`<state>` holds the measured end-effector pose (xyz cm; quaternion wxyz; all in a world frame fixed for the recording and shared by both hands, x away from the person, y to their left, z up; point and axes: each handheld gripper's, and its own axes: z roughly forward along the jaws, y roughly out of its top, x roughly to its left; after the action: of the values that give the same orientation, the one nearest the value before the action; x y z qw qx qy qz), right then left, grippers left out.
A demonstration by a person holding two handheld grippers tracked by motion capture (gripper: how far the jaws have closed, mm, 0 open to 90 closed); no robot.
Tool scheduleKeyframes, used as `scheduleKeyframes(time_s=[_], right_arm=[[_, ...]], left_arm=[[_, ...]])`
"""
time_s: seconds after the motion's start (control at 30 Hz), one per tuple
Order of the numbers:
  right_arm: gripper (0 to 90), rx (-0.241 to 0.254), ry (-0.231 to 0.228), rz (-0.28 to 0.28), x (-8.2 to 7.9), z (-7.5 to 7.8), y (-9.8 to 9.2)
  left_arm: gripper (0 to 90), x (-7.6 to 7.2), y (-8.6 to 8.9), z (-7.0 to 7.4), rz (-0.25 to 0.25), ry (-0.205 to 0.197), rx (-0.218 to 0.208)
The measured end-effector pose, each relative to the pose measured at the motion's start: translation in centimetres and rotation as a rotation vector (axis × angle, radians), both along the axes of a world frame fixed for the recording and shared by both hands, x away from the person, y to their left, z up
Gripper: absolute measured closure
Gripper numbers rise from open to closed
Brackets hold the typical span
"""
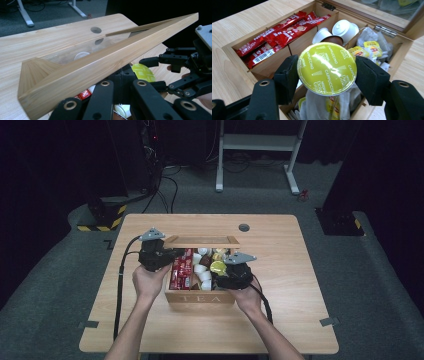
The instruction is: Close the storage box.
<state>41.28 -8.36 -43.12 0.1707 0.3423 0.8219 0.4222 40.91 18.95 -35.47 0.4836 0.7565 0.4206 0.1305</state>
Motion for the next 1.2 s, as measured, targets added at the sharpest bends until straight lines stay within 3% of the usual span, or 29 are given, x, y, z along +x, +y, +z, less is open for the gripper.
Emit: scheduleKeyframes(time_s=[0.63, 1.2], right_arm=[[38.1, 0.023, -0.017, -0.051, 0.1, 0.6, -3.0], [38.0, 0.039, -0.006, -0.121, 0.2, 0.5, -6.6]], left_arm=[[90.0, -0.1, -0.2, -0.1, 0.000, 0.004, -0.002], [90.0, -0.1, -0.4, -0.1, -0.011, 0.005, 0.000]])
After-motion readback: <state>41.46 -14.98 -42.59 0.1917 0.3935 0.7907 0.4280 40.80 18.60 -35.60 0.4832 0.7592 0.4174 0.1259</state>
